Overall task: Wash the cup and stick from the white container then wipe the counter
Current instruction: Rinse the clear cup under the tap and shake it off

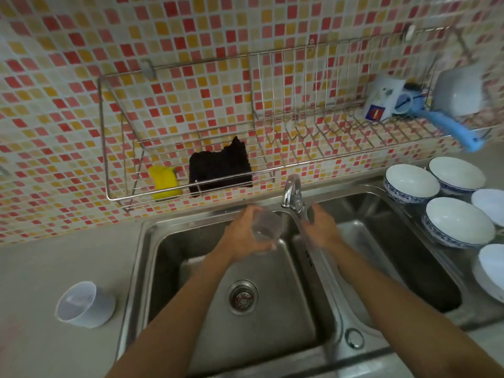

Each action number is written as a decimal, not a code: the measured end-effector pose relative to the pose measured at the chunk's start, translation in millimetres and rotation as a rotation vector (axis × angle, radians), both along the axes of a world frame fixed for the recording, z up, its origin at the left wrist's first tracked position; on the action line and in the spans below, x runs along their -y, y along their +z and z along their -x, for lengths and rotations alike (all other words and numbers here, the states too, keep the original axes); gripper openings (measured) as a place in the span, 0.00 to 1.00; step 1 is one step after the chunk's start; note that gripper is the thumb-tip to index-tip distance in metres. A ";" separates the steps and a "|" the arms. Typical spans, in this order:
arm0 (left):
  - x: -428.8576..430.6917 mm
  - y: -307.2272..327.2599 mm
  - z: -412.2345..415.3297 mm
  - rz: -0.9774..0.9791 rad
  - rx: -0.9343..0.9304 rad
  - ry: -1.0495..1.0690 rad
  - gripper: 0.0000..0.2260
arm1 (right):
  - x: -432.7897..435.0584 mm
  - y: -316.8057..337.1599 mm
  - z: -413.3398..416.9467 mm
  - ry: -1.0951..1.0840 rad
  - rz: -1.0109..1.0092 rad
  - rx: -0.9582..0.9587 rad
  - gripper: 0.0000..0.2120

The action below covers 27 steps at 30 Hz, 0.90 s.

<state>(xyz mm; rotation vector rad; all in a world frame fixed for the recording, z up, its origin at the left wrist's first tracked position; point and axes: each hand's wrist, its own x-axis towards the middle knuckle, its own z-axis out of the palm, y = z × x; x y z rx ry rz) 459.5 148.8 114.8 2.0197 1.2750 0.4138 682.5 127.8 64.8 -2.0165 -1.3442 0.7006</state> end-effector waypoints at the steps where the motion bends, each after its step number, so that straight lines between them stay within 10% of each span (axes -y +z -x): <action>1: 0.7 -4.1 -10.2 0.027 0.011 0.014 0.39 | -8.4 -0.5 -4.4 0.027 0.019 -0.024 0.21; 11: -13.8 -27.3 -61.4 0.125 0.081 0.159 0.39 | -52.5 -20.1 -27.3 0.471 0.146 0.189 0.25; 27: -17.2 -33.8 -68.3 0.012 -0.035 0.270 0.34 | -61.7 -41.4 -40.2 0.476 0.076 0.074 0.25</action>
